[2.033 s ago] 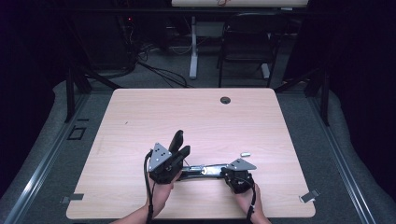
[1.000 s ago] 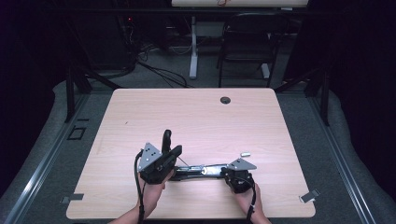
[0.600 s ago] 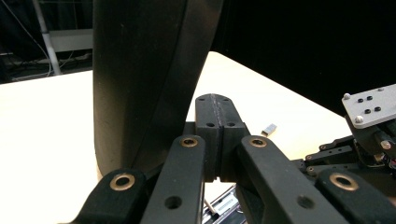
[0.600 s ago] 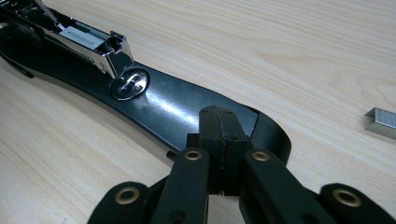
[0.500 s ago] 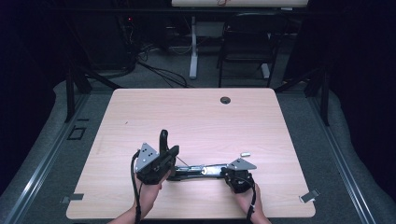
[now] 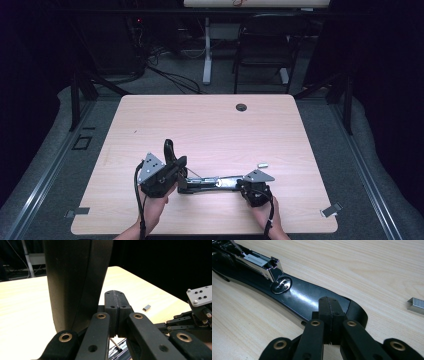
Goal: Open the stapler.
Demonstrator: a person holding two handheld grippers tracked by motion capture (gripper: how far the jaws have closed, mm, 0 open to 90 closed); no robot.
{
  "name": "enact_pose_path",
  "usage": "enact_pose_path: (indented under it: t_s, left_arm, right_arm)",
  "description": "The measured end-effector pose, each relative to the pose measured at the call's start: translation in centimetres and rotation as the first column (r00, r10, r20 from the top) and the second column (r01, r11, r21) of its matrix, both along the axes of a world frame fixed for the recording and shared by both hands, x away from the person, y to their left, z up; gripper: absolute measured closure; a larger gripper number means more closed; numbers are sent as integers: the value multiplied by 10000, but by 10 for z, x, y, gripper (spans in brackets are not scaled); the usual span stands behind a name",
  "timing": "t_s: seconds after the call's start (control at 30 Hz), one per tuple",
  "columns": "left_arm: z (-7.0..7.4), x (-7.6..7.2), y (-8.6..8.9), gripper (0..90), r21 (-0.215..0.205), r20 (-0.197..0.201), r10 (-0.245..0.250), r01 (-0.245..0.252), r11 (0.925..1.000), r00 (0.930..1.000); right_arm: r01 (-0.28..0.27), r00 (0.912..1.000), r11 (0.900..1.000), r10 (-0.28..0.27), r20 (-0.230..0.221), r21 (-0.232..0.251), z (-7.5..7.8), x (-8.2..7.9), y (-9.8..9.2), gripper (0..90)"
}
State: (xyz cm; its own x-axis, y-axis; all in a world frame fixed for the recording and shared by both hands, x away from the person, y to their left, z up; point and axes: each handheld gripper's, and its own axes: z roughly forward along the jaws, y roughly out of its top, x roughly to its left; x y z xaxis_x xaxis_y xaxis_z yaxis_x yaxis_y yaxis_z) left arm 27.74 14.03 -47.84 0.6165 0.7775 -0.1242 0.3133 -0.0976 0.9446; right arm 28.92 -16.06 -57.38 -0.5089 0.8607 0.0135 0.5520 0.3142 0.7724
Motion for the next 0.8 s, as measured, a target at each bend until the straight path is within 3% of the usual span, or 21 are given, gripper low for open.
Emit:
enact_pose_path:
  t_s: [0.17, 0.2, 0.3, 0.4, 0.43, 0.53, 0.67, 0.73, 0.8]
  left_arm:
    - [0, -1, 5, 900, -51, -57, 87, -87, 9999, 9999]
    - [0, -1, 7, 900, 2, -66, 287, -287, 9996, 9996]
    - [-2, 5, 24, 899, -310, -577, 745, -764, 9966, 9955]
    - [-9, 12, 44, 880, -622, -1506, 949, -1053, 9925, 9840]
    - [-10, 12, 49, 896, -755, -1560, 738, -863, 9934, 9850]
    - [-7, 6, 50, 873, -531, -1357, 762, -841, 9950, 9878]
    - [-7, 7, 55, 851, -820, -1392, 487, -605, 9948, 9891]
    - [-6, 7, 56, 829, -900, -1416, 132, -262, 9956, 9898]
    - [-4, 9, 53, 766, -936, -1446, -593, 460, 9946, 9877]
  right_arm:
    - [-36, 9998, 9999, 34, -180, -106, 2, 1, 0, 900]
    - [-20, 9998, 10000, 20, -201, -19, 2, 2, 0, 900]
    - [-21, 9997, 10000, 20, -264, -34, 2, 3, -1, 900]
    - [-37, 9993, 10000, 36, -374, -8, 3, 4, -1, 900]
    - [-39, 9989, 10000, 37, -459, -35, 4, 4, 0, 900]
    - [-20, 9980, 10000, 16, -626, -63, 6, 7, -1, 900]
    - [77, 9976, 10000, -73, -696, 57, 5, 9, -3, 900]
    - [204, 9970, 9996, -188, -752, 205, 5, 10, -4, 894]
    - [126, 9967, 9995, -102, -806, 291, 5, 11, -5, 882]
